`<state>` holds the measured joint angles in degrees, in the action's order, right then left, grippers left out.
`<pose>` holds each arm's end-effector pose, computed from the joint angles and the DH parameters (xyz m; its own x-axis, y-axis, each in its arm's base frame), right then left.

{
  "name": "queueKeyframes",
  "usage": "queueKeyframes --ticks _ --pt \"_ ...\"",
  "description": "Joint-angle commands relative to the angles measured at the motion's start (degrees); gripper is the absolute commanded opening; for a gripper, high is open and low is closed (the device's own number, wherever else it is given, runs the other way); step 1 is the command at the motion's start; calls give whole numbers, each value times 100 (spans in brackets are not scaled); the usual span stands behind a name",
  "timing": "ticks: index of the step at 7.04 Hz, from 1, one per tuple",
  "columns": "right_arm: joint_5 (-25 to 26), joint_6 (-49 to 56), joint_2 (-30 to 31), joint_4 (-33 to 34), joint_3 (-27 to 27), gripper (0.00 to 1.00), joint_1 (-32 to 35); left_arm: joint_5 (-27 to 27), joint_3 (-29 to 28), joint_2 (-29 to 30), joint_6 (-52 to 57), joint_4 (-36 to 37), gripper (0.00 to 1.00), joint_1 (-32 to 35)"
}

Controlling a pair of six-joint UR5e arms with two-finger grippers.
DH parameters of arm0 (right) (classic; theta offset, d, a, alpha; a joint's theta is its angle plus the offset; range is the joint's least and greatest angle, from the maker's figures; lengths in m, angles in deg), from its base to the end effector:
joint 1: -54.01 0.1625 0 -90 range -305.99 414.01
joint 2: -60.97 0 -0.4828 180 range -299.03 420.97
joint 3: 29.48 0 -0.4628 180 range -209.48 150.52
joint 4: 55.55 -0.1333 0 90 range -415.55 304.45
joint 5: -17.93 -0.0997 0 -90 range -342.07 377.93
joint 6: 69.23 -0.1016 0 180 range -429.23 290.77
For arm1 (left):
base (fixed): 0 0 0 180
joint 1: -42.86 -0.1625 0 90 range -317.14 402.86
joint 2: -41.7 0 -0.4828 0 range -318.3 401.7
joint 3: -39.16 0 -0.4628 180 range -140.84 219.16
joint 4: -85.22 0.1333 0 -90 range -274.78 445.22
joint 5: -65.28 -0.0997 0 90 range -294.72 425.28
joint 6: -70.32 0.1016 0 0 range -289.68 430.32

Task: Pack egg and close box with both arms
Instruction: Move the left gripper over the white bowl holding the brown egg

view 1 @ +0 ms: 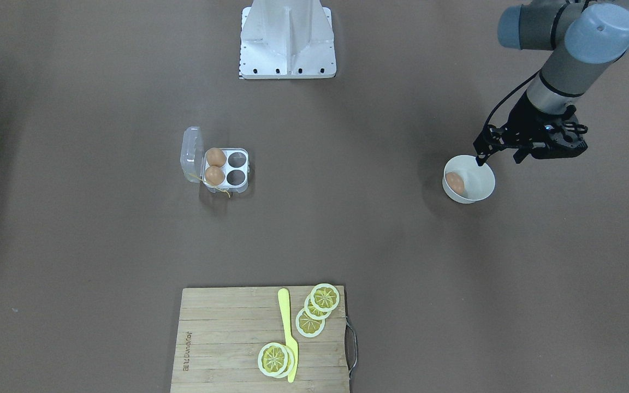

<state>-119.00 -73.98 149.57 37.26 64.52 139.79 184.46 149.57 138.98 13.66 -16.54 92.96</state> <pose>0.0166 -0.5781 0.6664 0.6824 -0.0004 0.7310 0.0171 0.9997 -0.0154 0.3234 -0.5173 0.4315 0.6727 -0.0565 -0.7377 0.1213 0.9920 0.0347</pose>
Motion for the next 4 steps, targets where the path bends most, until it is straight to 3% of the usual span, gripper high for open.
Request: queueKeyframes --ticks 1,4 --pt "0 1 0 0 -4 100 0 -61 -308 211 -20 -19 80 -193" --pt "0 1 0 0 4 100 0 -166 -670 414 -29 -133 78 -352"
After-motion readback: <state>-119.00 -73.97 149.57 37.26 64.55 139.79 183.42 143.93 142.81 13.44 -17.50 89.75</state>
